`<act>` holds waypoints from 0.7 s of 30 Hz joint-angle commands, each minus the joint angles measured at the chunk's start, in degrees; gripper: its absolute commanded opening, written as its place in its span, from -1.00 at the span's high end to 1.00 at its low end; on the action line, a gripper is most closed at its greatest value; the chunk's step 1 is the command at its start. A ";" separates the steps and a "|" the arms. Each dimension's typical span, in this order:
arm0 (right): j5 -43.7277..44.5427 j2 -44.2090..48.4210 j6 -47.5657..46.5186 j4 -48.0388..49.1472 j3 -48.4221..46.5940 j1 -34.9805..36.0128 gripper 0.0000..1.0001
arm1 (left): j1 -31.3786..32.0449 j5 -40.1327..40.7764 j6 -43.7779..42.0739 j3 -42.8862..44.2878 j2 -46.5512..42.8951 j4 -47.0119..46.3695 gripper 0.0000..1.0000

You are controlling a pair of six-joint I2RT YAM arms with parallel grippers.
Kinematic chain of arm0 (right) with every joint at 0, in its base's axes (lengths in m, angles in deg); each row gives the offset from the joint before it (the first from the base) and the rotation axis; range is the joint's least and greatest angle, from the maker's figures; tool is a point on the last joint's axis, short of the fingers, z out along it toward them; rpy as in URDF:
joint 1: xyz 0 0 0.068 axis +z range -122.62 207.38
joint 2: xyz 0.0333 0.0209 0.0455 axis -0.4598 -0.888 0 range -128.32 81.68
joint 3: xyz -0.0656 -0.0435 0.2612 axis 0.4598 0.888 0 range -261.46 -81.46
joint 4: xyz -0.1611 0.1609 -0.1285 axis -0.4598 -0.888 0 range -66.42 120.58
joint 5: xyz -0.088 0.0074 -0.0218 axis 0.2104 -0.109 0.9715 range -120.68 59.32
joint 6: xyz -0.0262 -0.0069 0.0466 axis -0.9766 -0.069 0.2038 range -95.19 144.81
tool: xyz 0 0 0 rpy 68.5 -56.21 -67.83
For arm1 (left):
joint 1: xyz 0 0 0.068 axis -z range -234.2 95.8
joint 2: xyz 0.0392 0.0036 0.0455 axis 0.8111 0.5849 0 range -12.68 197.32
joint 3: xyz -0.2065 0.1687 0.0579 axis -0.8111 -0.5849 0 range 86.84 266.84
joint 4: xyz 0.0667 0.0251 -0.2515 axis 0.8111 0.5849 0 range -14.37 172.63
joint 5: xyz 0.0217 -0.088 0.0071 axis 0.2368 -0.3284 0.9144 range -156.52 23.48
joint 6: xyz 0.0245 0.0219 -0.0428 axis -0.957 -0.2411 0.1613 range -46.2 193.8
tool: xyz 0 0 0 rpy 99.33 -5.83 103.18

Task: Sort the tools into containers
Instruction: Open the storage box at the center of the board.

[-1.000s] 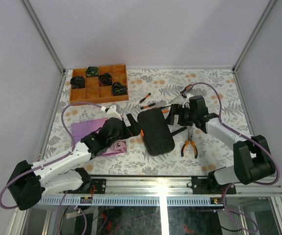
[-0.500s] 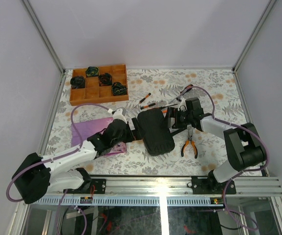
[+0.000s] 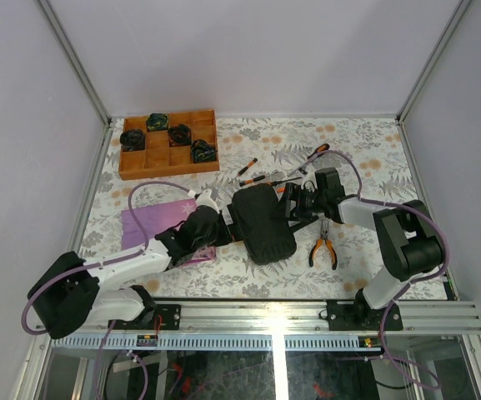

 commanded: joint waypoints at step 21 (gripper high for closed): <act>1.89 -3.87 7.08 7.67 11.25 -7.11 -0.13 | -3.37 -6.19 13.52 -7.87 10.94 -29.09 -1.00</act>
